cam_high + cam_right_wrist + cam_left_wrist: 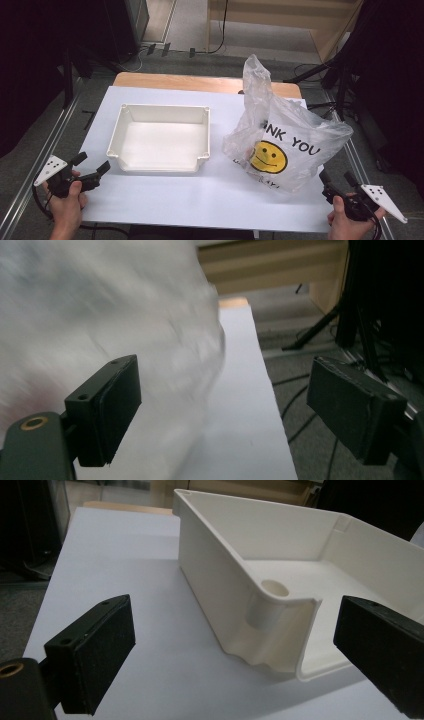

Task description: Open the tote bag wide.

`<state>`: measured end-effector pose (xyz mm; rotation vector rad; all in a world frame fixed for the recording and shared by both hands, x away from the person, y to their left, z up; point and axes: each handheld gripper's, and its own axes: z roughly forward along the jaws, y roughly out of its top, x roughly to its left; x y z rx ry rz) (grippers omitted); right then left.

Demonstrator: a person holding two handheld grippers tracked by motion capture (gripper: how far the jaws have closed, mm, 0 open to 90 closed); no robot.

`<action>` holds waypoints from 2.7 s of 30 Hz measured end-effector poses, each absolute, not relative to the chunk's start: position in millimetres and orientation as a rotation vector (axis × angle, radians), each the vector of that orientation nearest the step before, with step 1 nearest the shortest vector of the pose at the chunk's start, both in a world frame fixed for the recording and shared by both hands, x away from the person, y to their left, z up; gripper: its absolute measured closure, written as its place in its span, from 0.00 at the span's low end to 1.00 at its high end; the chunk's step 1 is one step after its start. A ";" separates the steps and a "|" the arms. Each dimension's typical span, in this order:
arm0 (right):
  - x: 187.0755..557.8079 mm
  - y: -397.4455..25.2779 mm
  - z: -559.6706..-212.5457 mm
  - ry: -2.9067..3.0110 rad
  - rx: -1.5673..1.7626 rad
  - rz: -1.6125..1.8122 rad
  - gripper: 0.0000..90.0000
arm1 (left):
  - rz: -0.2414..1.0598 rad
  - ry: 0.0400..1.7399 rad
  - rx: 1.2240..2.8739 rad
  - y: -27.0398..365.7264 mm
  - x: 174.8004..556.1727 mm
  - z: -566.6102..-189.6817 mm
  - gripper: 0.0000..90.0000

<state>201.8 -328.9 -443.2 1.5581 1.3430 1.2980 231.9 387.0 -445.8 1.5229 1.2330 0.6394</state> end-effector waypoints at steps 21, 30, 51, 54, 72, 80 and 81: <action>214.3 -291.2 -366.8 1.388 1.461 1.401 0.12 | 0.628 1.175 1.511 354.9 231.5 -412.0 0.04; 236.7 -277.9 -375.7 1.488 1.490 1.423 0.34 | 0.703 1.179 1.505 361.0 217.5 -408.0 0.04; 240.5 -264.0 -384.5 1.596 1.345 1.464 1.00 | 0.746 1.149 1.527 349.5 197.5 -404.4 0.04; 240.5 -263.8 -385.4 1.599 1.342 1.467 1.00 | 0.794 1.135 1.552 339.6 193.5 -398.6 0.03; 236.4 -259.4 -386.1 1.612 1.312 1.483 1.00 | 0.672 0.978 1.621 266.3 220.1 -373.5 0.03; 234.3 -259.2 -387.3 1.614 1.301 1.482 1.00 | 0.653 0.937 1.637 236.9 234.5 -368.0 0.03; 233.9 -258.6 -387.8 1.616 1.301 1.484 1.00 | 0.641 0.931 1.643 230.6 239.0 -367.5 0.03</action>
